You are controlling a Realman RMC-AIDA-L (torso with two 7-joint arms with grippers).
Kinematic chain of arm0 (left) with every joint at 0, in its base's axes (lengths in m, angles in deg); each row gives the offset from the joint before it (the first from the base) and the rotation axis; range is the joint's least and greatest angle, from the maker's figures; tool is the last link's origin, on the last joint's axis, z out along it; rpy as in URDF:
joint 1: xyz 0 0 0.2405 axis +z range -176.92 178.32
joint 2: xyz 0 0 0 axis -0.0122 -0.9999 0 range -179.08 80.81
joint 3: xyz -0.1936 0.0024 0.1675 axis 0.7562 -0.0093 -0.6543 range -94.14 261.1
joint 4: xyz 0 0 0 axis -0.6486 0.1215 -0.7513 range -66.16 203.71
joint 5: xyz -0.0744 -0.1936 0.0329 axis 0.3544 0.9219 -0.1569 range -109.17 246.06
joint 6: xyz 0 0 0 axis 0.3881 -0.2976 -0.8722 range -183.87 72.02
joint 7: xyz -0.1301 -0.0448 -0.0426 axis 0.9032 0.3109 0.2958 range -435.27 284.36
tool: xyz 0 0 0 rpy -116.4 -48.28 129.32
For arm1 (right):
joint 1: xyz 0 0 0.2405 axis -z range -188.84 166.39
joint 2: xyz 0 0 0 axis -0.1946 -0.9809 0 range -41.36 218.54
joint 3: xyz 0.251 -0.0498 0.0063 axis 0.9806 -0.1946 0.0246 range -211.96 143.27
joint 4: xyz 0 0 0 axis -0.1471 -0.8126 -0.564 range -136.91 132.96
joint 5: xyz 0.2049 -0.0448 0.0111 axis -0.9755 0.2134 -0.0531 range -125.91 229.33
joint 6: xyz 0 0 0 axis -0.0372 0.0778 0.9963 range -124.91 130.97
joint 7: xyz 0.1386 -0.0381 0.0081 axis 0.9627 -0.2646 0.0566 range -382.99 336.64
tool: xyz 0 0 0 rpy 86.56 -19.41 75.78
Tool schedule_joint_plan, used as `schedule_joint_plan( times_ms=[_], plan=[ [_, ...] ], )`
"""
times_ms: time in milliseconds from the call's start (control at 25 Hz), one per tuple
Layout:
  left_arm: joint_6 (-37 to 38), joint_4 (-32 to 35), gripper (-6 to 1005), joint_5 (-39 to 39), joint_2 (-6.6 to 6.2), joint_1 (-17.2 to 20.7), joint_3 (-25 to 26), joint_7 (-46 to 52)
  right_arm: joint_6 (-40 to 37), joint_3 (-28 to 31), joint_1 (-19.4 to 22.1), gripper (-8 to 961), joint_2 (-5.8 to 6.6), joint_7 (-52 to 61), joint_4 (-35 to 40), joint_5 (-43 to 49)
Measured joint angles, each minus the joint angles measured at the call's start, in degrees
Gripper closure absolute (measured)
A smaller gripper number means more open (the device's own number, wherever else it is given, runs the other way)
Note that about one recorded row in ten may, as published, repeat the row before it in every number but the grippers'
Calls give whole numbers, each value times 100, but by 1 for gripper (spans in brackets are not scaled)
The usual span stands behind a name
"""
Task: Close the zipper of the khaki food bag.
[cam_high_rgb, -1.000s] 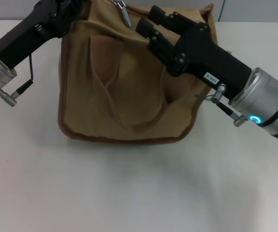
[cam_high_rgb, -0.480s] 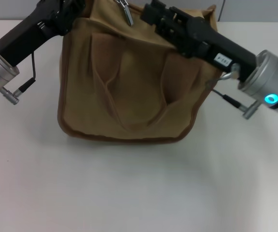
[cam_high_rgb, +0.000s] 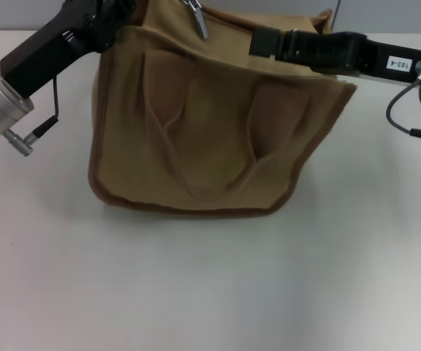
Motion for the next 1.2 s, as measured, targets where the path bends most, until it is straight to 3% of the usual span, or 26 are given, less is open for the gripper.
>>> schedule_joint_plan(
  times_ms=[80,160,920,1200],
  plan=[
    [12,1,969,6,0,-18,-19,2,-242,-83,-283,557,-196,95,676,-30],
    [39,0,969,2,0,-36,-28,6,-326,-97,-442,557,-291,141,1005,-55],
    [193,8,969,14,0,-159,-282,57,320,-426,-864,558,-591,-367,1207,-75],
    [135,11,970,30,0,-196,-319,57,322,-454,-972,559,-647,-575,1221,-77]
  ],
)
